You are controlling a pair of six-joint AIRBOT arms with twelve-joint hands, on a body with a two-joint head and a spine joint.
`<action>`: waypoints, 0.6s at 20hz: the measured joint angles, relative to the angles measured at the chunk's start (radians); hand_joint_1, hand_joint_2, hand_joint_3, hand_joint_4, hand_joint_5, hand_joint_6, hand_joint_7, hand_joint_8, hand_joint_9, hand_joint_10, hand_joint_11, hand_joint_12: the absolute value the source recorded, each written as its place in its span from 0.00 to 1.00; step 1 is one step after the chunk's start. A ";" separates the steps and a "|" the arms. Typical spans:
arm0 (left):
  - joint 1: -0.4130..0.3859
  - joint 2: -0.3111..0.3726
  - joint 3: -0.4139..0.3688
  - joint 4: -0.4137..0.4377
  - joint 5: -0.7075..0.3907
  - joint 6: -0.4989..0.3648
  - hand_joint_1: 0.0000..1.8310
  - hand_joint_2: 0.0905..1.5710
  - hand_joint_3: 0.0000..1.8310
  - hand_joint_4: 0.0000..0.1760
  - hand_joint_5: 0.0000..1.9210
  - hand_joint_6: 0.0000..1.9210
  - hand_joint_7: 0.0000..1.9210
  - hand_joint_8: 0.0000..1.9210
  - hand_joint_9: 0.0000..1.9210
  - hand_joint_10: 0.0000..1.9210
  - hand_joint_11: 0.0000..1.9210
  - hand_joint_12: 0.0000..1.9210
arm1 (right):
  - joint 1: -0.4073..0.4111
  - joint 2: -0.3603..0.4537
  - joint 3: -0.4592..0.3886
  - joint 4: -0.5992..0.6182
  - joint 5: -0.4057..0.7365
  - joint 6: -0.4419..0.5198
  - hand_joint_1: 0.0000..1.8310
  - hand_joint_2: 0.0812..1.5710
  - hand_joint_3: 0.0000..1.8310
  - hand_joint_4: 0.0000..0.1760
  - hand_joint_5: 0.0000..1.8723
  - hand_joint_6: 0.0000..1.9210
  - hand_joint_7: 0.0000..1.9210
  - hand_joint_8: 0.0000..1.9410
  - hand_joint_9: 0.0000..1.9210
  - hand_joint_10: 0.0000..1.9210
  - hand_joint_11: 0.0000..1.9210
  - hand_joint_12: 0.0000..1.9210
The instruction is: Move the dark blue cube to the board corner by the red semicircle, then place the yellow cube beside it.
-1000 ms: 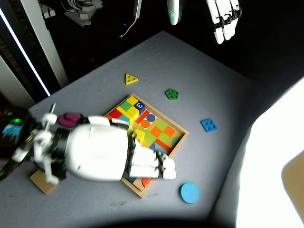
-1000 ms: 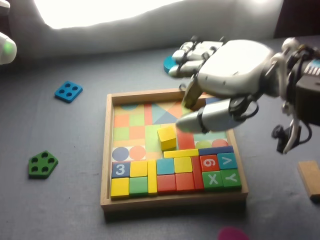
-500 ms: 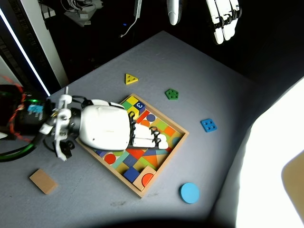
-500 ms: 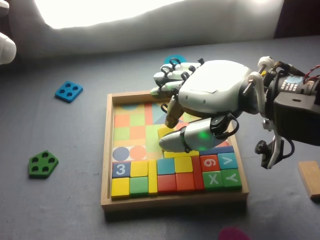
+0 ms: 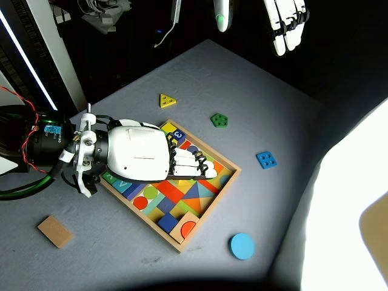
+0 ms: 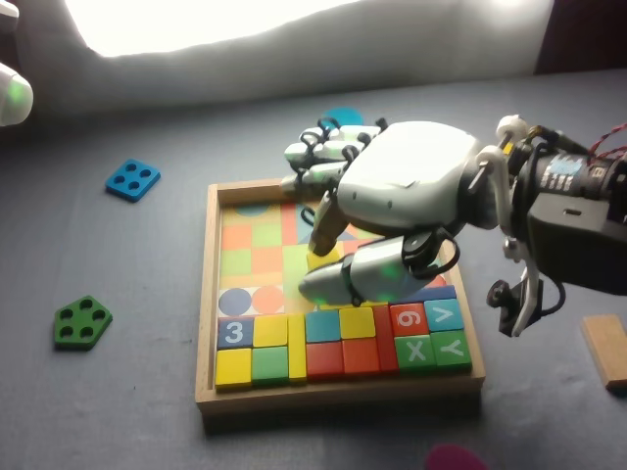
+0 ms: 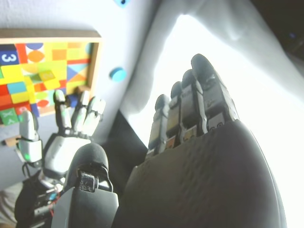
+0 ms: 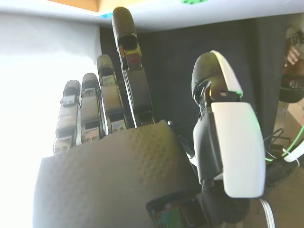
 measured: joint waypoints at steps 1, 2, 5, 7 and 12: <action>0.000 0.000 0.000 0.000 0.000 0.000 0.00 0.79 0.00 0.18 0.04 0.00 0.05 0.00 0.06 0.00 0.00 0.35 | -0.002 -0.006 0.005 0.000 0.000 0.000 0.00 0.76 0.00 0.00 0.45 0.00 0.11 0.00 0.00 0.00 0.00 0.00; 0.000 0.000 0.000 0.000 0.000 0.000 0.00 0.79 0.00 0.19 0.04 0.00 0.06 0.00 0.07 0.00 0.00 0.36 | -0.002 -0.013 0.009 0.000 -0.003 0.000 0.00 0.76 0.00 0.00 0.46 0.01 0.12 0.00 0.01 0.00 0.00 0.00; 0.000 0.000 0.000 0.000 0.000 0.000 0.00 0.79 0.00 0.18 0.04 0.00 0.06 0.00 0.07 0.00 0.00 0.36 | -0.002 -0.034 0.032 0.000 -0.002 0.000 0.00 0.76 0.00 0.00 0.46 0.01 0.12 0.00 0.01 0.00 0.00 0.00; 0.000 0.000 0.000 0.000 0.000 0.000 0.00 0.79 0.00 0.18 0.03 0.00 0.05 0.00 0.06 0.00 0.00 0.36 | -0.002 -0.042 0.045 0.001 -0.002 0.000 0.00 0.76 0.00 0.00 0.46 0.01 0.12 0.00 0.01 0.00 0.00 0.00; 0.000 0.000 0.000 -0.002 0.000 0.000 0.00 0.79 0.00 0.18 0.03 0.00 0.05 0.00 0.06 0.00 0.00 0.33 | -0.018 -0.055 0.068 0.002 -0.013 0.000 0.00 0.76 0.00 0.00 0.46 0.00 0.11 0.00 0.00 0.00 0.00 0.00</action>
